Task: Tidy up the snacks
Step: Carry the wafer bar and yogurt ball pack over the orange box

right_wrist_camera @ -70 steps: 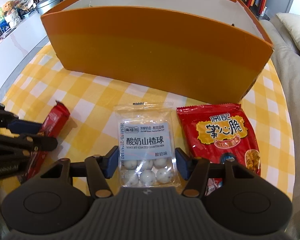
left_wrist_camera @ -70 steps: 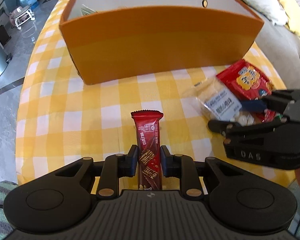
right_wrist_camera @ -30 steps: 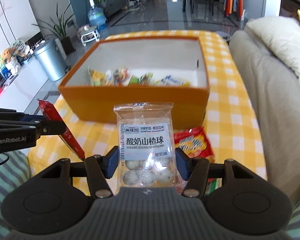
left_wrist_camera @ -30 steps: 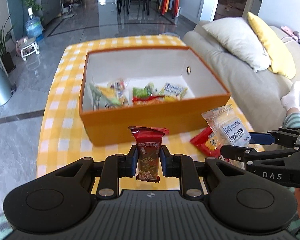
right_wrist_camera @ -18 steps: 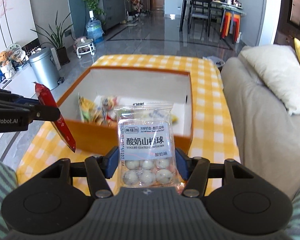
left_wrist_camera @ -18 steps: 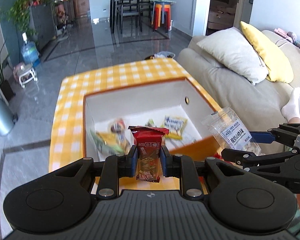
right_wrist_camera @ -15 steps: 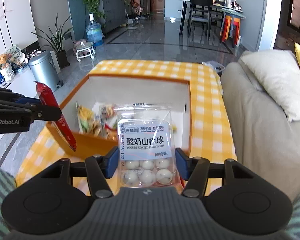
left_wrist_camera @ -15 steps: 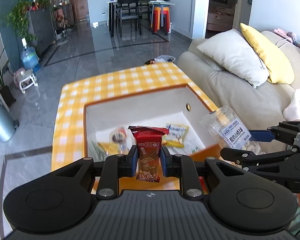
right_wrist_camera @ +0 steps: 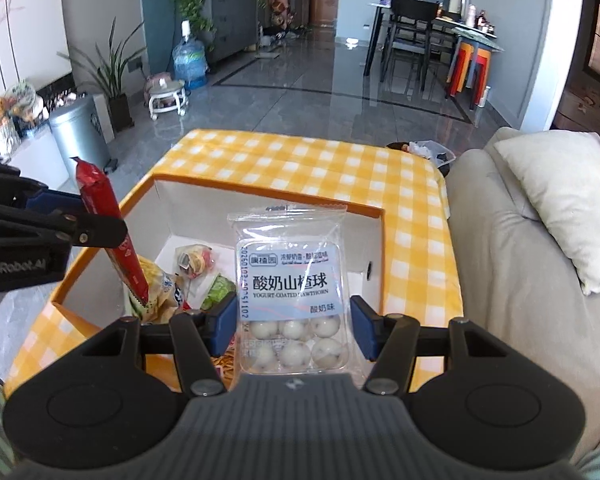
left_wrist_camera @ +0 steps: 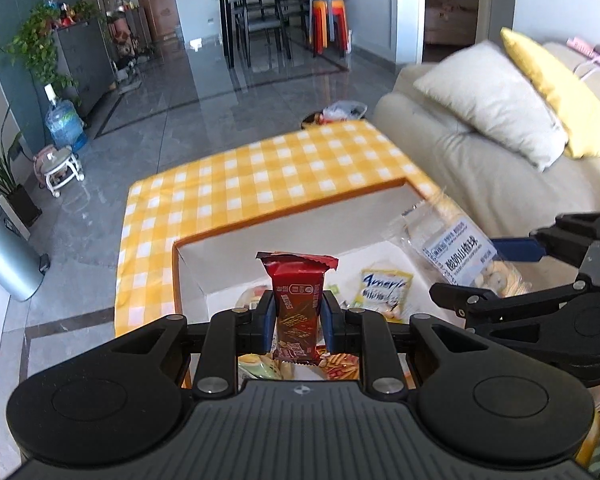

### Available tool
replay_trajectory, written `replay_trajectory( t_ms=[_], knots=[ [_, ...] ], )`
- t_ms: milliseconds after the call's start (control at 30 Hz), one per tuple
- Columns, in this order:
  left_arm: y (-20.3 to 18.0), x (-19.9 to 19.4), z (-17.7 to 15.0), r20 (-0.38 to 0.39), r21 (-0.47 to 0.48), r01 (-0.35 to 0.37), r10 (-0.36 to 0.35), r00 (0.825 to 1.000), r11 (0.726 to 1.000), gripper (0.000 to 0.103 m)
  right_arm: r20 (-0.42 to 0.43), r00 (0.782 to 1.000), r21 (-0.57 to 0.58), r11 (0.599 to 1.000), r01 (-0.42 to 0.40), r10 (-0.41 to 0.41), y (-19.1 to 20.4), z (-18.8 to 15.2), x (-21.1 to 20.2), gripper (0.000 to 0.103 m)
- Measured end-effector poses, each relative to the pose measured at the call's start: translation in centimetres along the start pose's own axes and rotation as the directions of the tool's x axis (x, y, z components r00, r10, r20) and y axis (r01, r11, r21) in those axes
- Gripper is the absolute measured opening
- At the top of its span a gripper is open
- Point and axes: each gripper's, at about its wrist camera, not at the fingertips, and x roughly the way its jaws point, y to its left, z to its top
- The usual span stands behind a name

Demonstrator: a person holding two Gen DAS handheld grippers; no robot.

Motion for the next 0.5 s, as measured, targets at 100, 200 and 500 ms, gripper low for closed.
replay_trajectory(
  t_ms=[100,200,500],
  knots=[
    [0.1,1.6,0.1,-0.033,0.003,-0.013,0.013,0.999,1.000,0.025,-0.028,1.000,-0.022,1.000,0.009,-0.010,0.2,0.3,1.9,0.056],
    [0.4,3.0,0.2,-0.064,0.006,-0.013,0.013,0.998,1.000,0.025,-0.051,0.999,-0.040,0.999,0.016,-0.018,0.4,0.5,3.5,0.056],
    [0.4,7.4,0.6,-0.151,0.052,-0.006,0.014,0.988,0.999,0.025,-0.108,0.992,-0.151,0.988,0.042,-0.059,1.4,1.2,8.5,0.056]
  ],
)
